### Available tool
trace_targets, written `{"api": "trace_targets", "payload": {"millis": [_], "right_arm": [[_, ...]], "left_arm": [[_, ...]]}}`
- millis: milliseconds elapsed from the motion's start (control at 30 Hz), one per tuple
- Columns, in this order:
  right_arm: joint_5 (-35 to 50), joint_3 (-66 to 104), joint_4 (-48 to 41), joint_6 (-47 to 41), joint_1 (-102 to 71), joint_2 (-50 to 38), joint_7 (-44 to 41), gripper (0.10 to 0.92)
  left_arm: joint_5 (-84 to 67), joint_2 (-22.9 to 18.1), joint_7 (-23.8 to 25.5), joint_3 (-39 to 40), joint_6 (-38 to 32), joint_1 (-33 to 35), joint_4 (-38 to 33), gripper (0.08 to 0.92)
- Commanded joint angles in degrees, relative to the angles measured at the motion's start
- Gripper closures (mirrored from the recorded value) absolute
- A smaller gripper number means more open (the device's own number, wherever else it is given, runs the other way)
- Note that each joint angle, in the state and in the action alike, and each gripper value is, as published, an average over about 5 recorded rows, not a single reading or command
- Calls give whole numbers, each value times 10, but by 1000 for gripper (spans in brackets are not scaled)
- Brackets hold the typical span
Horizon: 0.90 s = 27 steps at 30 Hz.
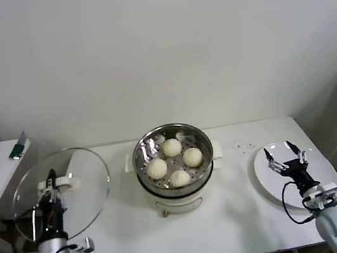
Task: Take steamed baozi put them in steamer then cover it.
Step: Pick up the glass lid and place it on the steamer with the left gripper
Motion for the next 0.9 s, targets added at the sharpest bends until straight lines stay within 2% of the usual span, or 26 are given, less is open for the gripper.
{"api": "trace_targets", "payload": {"millis": [33, 167, 400, 700, 900], "right_arm": [[-11, -22, -25, 0, 36, 4, 2, 203], [-18, -27, -35, 0, 44, 7, 3, 203], [-25, -30, -48, 1, 53, 8, 3, 203], [-31, -34, -60, 1, 65, 11, 3, 203], [-35, -29, -70, 5, 65, 14, 2, 203]], "left_arm": [[-37, 127, 84, 189, 162, -146, -37, 849], [-33, 112, 128, 280, 203, -233, -15, 849], [24, 28, 179, 370, 211, -335, 31, 849], [95, -114, 182, 442, 211, -370, 126, 849], [88, -145, 167, 472, 211, -393, 179, 849]]}}
